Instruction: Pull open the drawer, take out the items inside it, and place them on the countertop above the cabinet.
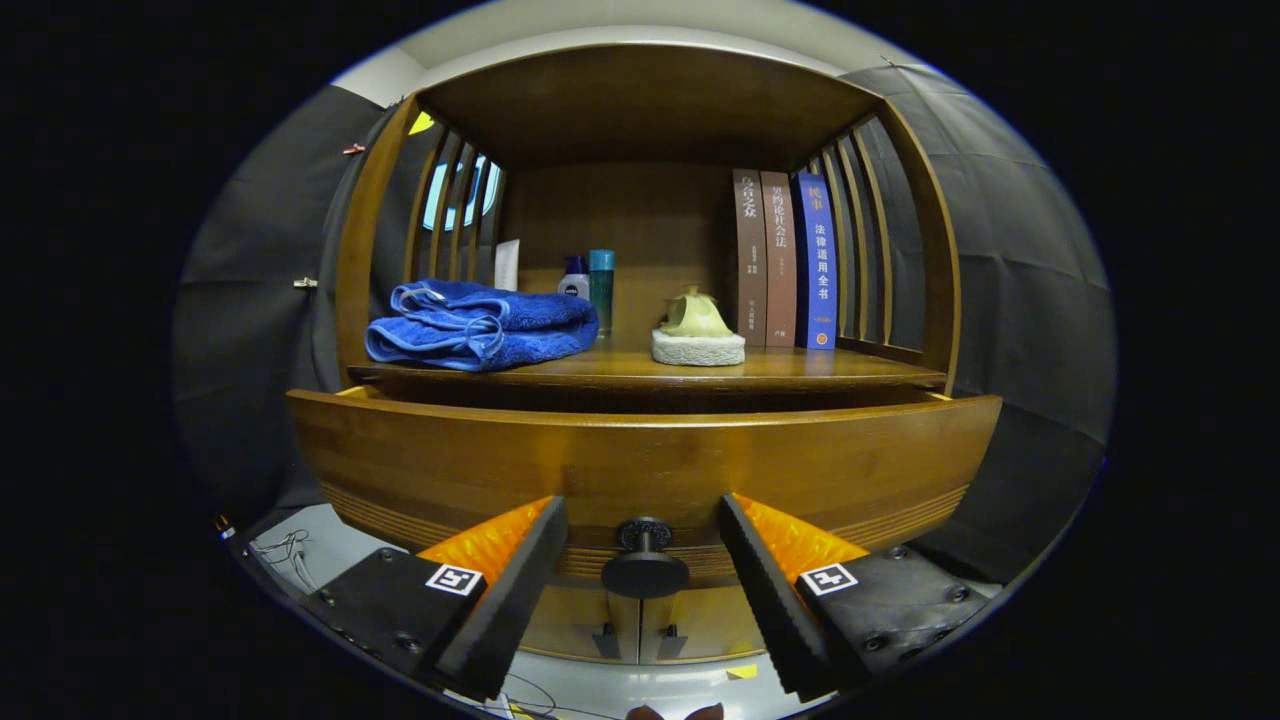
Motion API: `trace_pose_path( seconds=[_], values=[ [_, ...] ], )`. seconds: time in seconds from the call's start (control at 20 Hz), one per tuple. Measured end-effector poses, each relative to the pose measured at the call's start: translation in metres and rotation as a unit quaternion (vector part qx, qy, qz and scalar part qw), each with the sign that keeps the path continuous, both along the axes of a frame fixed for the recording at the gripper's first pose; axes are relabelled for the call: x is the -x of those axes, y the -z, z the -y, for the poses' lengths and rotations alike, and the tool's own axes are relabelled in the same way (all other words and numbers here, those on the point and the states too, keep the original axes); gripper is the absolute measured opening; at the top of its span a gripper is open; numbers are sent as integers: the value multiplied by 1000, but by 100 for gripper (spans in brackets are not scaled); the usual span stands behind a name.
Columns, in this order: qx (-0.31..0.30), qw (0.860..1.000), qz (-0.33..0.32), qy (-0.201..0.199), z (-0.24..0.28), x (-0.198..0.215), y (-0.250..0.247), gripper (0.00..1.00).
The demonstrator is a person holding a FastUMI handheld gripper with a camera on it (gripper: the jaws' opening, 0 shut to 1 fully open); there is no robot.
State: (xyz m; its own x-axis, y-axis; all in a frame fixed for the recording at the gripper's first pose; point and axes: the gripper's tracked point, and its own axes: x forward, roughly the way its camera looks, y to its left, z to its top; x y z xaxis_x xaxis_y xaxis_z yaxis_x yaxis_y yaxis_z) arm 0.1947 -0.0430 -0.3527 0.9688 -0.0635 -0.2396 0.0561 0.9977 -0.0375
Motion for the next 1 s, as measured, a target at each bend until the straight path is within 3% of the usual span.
trace_pose_path(
  seconds=[0.5,1.0],
  values=[
    [6,1000,-16,5,2,-49,8,100],
    [11,1000,-18,4,6,-41,4,100]
  ],
)
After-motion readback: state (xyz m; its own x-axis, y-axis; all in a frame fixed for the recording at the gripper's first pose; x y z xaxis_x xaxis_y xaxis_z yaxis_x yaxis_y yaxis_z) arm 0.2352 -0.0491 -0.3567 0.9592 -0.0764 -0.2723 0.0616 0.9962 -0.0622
